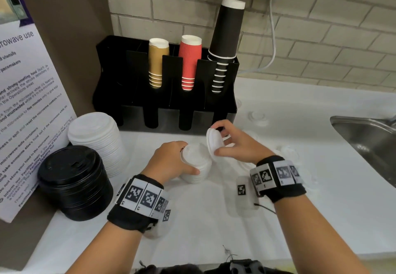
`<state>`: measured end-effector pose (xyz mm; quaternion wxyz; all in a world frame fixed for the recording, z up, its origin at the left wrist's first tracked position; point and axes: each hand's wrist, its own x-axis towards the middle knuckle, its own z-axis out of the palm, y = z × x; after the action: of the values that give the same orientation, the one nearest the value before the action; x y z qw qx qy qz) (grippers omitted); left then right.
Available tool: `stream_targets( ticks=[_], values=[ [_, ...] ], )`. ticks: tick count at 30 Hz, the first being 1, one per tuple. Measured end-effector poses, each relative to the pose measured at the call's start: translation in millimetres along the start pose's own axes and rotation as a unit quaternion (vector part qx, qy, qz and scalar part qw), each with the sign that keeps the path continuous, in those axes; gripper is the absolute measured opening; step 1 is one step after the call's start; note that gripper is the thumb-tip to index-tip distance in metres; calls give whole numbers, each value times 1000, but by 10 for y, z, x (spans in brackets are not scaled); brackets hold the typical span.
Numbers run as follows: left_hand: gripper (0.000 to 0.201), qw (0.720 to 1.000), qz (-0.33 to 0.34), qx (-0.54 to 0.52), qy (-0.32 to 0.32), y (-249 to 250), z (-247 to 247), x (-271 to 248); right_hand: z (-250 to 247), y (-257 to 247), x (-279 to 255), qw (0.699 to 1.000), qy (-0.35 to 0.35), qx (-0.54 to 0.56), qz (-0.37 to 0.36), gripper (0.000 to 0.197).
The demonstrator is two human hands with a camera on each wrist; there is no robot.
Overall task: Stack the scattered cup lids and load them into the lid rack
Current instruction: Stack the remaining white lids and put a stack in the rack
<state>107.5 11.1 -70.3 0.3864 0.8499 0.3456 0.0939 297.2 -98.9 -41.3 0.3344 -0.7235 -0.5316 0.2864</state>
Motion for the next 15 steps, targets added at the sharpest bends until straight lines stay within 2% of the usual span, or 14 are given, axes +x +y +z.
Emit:
stream_targets(
  ticks=[6, 10, 15],
  values=[
    [60, 1000, 11, 24, 6, 70, 46, -8, 396, 127, -149, 994, 84, 73, 1, 52],
    [54, 999, 27, 23, 4, 108, 75, -6, 523, 115, -204, 989, 141, 44, -31, 51],
    [54, 999, 20, 19, 26, 127, 105, -7, 556, 8, -176, 990, 132, -27, -31, 45]
  ],
)
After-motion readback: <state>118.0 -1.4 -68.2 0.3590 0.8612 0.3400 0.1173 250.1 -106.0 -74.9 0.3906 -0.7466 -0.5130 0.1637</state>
